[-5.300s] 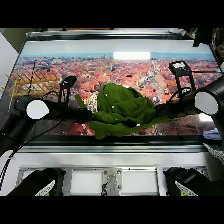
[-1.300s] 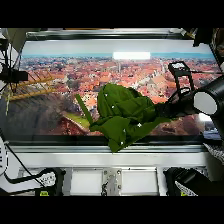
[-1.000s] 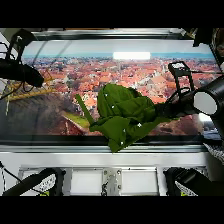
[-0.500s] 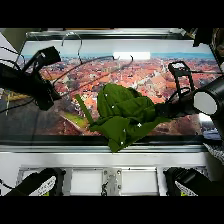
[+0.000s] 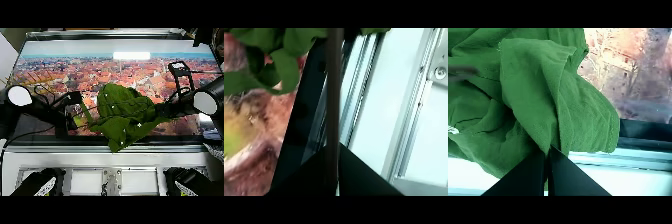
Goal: Fold the clothes and pants, and hang the long-sleeved shirts on hangers.
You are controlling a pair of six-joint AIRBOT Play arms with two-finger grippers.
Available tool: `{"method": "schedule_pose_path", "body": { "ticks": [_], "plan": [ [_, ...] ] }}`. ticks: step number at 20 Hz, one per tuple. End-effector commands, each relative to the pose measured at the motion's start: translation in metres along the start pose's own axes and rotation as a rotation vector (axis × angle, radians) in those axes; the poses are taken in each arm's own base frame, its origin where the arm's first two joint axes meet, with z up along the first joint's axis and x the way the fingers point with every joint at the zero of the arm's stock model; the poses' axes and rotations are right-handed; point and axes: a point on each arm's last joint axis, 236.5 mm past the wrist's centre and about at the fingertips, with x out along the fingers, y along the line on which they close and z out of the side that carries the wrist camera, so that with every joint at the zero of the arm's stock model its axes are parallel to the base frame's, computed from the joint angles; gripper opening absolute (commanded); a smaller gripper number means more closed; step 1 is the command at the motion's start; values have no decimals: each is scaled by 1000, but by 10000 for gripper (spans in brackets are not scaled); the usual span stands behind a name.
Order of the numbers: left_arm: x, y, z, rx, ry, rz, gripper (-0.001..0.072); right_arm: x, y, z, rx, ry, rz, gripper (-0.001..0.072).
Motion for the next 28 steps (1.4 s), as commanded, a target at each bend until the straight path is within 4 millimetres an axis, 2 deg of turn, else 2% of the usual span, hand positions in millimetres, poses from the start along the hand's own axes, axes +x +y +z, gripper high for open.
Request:
{"method": "schedule_pose_path", "body": {
  "ticks": [1,7,9,13,15,19,23,25,28],
  "plan": [
    [23,-4,10,28,-66,-16,12,0,0,0,-1,0,0,8],
    [46,-20,14,110,-36,-72,13,0,0,0,-1,1,0,9],
    [54,-17,18,106,-35,-85,12,0,0,0,-1,1,0,8],
    [70,-12,39,54,-114,-132,12,0,1,0,-8,1,5,9],
    [78,-7,43,29,-128,-148,12,-2,1,2,-127,-8,7,9],
    [87,-8,55,43,-178,-192,12,-11,4,14,-153,-39,15,8],
    [91,-13,56,66,-172,-204,12,-12,9,30,-189,-51,13,7],
    [93,-18,58,89,-166,-214,12,-10,15,40,-191,-67,23,7],
    [97,-21,63,105,-169,-207,13,-13,42,45,-199,-96,131,7]
  ]
}}
